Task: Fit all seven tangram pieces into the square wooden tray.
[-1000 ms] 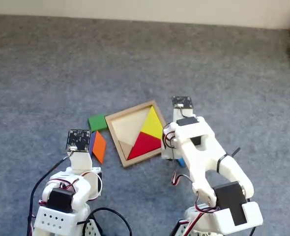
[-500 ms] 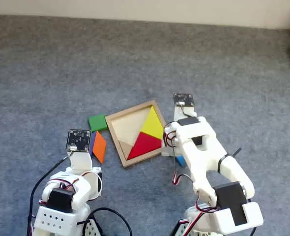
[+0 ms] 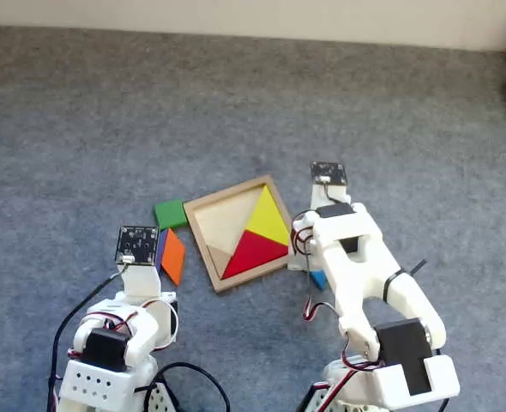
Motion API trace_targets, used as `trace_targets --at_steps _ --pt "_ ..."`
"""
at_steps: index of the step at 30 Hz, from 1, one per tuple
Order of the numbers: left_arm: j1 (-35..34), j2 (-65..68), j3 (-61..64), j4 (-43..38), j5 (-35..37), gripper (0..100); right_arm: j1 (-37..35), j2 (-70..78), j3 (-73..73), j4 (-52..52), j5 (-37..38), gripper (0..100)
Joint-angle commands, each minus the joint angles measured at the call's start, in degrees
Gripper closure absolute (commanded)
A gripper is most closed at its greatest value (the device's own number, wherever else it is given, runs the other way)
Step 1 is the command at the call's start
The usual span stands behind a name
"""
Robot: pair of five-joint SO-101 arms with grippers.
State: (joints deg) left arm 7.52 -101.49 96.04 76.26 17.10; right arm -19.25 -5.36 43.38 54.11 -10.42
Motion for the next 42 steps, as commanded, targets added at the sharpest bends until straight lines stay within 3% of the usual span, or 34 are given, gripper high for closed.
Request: trace_targets --at_steps 1,5,15,20,25,29,42 --pt "-0.57 -2.42 1.19 0.26 -0.09 99 0.04 -0.57 -2.15 -1.54 6.51 93.5" --pt "-0.57 -2.42 1.19 0.26 -0.09 99 0.04 -0.57 -2.24 -1.54 15.82 99.5" --pt "-0.57 -2.42 1.19 0.26 -0.09 99 1.19 -5.93 -2.42 -1.54 17.93 99.2" --pt "-0.57 -2.42 1.19 0.26 -0.09 99 1.80 -17.10 -1.98 -1.54 29.80 99.2" --pt "-0.57 -2.42 1.19 0.26 -0.09 99 -0.66 -22.29 -2.33 -1.80 33.05 99.2" --pt "-0.48 -2.42 1.19 0.26 -0.09 99 -5.58 -20.97 -4.70 -6.37 35.08 99.1" --pt "-0.48 -2.42 1.19 0.26 -0.09 99 -14.46 -3.47 -5.85 -23.87 61.01 99.1"
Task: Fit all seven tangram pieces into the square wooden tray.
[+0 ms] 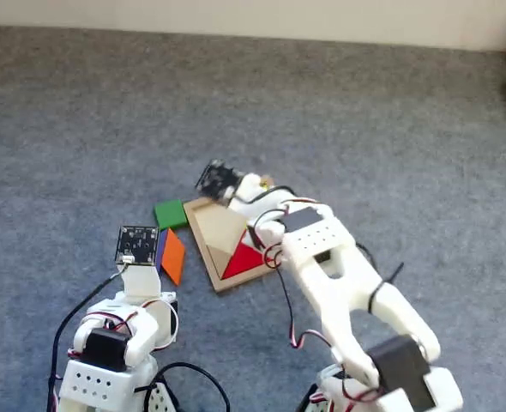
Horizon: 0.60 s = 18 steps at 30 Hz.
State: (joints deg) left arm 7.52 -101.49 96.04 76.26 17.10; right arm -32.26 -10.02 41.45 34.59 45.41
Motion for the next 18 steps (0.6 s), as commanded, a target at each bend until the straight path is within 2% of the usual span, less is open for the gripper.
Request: trace_targets --at_steps 1,7,11,13,18 --pt "-0.48 -2.42 1.19 0.26 -0.09 99 -1.54 2.15 -3.91 -5.32 6.59 99.1" --pt "-0.48 -2.42 1.19 0.26 -0.09 99 -2.59 3.82 -3.91 -8.66 8.53 97.3" --pt "-0.48 -2.42 1.19 0.26 -0.09 99 -2.77 3.82 -3.91 -8.66 8.44 81.0" --pt "-0.48 -2.42 1.19 0.26 -0.09 99 -2.77 3.82 -3.91 -8.66 8.44 76.1" --pt "-0.48 -2.42 1.19 0.26 -0.09 99 -2.86 2.68 -4.00 -8.66 8.44 76.1"
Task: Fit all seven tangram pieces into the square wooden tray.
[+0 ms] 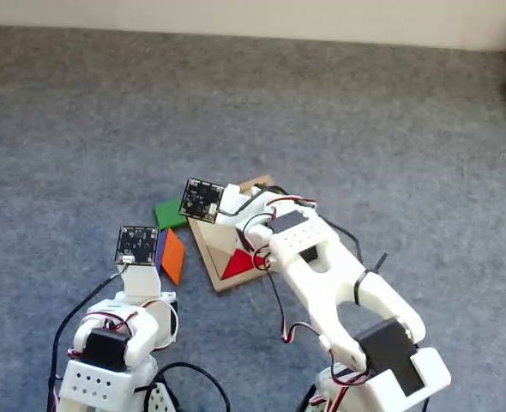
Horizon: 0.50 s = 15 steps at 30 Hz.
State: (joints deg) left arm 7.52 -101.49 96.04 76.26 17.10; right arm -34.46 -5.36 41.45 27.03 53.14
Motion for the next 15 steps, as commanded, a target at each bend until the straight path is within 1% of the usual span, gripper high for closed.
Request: trace_targets --at_steps 1,4,6,9,11,15 --pt "-0.48 -2.42 1.19 0.26 -0.09 99 -0.66 -2.95 -3.91 -1.01 0.70 76.1" --pt "-0.48 -2.42 1.19 0.26 -0.09 99 -0.66 -7.08 -3.47 -1.01 -0.53 77.9" --pt "-0.48 -2.42 1.19 0.26 -0.09 99 -0.31 -10.24 -3.47 -1.01 -5.01 85.1" --pt "-0.48 -2.42 1.19 0.26 -0.09 99 -0.22 -12.97 -3.47 -1.01 -12.31 99.5" --pt "-0.48 -2.42 1.19 0.26 -0.09 99 -0.48 -13.23 -3.38 -1.01 -17.32 98.1" --pt "-0.48 -2.42 1.19 0.26 -0.09 99 -0.66 -13.14 -3.21 0.48 -27.16 99.4"
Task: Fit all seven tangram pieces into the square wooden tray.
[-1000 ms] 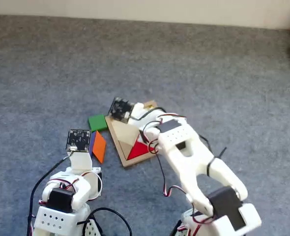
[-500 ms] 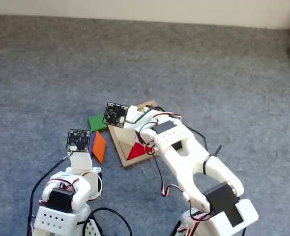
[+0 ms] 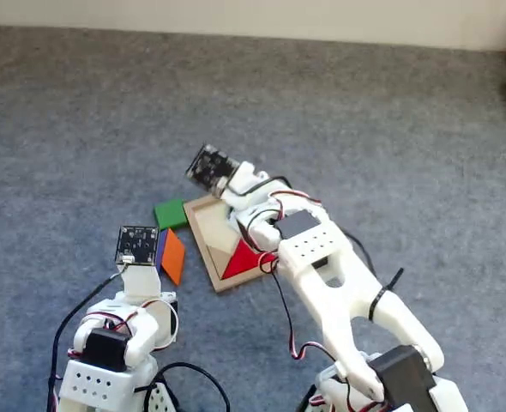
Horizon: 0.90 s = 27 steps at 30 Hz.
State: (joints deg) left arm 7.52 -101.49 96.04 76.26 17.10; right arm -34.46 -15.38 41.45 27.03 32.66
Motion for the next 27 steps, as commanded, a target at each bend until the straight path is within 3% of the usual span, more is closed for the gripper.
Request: trace_targets --at_steps 1,10,18,27 --pt "-0.48 -2.42 1.19 0.26 -0.09 99 -0.66 -3.12 -3.30 1.98 -8.62 99.4" --pt "-0.48 -2.42 1.19 0.26 -0.09 99 -0.66 -2.77 -3.12 7.52 -16.88 99.4" --pt "-0.48 -2.42 1.19 0.26 -0.09 99 -2.15 9.36 -3.12 7.52 -16.88 99.4" --pt "-0.48 -2.42 1.19 0.26 -0.09 99 -0.22 10.68 -3.30 6.64 -16.53 99.4"
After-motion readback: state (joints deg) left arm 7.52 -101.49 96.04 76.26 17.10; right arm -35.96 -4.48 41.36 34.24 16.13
